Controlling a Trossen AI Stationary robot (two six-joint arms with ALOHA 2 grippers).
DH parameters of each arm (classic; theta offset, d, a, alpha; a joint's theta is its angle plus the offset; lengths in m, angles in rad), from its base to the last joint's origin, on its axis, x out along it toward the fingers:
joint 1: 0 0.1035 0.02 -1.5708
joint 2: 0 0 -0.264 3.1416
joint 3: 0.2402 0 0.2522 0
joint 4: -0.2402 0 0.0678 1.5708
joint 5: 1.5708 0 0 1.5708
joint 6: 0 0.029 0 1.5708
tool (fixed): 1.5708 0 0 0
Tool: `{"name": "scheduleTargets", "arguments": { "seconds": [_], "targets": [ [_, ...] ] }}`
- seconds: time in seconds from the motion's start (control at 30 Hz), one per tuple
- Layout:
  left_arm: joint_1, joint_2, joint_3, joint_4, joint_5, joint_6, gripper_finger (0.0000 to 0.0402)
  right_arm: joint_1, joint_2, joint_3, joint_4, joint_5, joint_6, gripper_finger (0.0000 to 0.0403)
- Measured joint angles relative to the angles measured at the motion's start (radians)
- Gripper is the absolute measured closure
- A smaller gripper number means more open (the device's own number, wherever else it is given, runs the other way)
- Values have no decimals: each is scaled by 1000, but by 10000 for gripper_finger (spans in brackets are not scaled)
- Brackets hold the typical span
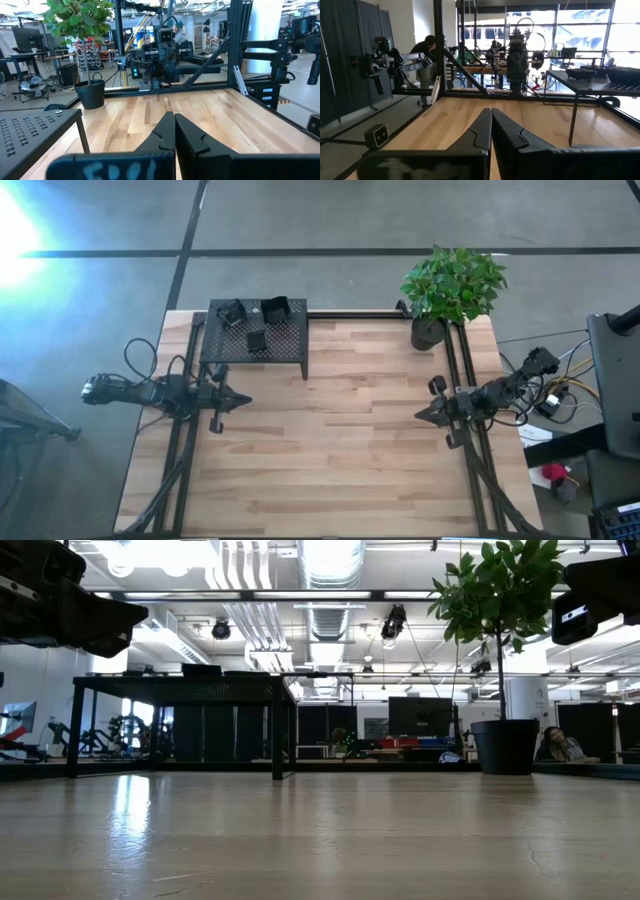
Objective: Pick & Place Mini shaped plates
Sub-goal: Return to Home Position
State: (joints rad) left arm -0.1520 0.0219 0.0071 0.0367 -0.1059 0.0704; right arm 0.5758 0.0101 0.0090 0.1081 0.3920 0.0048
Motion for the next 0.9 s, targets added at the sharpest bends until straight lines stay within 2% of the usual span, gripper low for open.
{"name": "scheduleTargets", "arguments": {
  "seconds": [0.9],
  "targets": [
    [0, 0, -1, 7, 0, 0, 401, 0, 0, 0, 0, 0, -8, 394]
  ]
}}
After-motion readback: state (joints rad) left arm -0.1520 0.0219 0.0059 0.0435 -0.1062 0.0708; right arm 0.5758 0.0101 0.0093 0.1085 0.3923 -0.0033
